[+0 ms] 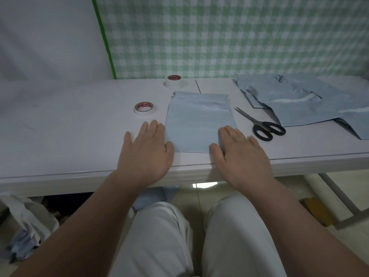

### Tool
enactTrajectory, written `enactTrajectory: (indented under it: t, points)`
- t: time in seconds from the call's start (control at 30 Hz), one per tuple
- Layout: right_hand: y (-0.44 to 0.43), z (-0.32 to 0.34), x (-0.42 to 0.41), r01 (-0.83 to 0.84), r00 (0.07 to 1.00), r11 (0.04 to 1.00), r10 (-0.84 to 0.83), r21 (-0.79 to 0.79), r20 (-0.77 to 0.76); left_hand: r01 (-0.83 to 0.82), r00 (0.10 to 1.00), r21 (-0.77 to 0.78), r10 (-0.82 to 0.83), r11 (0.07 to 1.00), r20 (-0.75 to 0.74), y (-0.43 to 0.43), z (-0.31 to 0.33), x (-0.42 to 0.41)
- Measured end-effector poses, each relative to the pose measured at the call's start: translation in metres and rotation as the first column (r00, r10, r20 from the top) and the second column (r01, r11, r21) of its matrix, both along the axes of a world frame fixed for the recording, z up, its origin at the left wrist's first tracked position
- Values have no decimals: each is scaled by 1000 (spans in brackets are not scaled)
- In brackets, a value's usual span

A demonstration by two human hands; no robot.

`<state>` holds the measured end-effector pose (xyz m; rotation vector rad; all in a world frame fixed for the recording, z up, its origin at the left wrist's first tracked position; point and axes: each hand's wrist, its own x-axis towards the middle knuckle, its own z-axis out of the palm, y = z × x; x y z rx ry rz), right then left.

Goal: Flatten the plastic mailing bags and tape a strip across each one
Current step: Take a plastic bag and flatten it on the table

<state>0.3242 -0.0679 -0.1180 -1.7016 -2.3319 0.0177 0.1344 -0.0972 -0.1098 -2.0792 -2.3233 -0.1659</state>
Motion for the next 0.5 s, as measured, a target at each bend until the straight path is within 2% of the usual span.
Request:
enactTrajectory:
  t: [0.27,0.4,0.5]
  points:
    - [3,-6,-1,23,1000,996,-22,83,-6,-49,998,60,46,997,53,-3,0,-1]
    - [3,-6,-1,24,1000,995,-23,99,-12,158,974,86,-170,984,151,-3,5,-1]
    - [3,-8,-1,26,1000,993,-24,115,-15,335,928,80,-344,939,146,2,11,6]
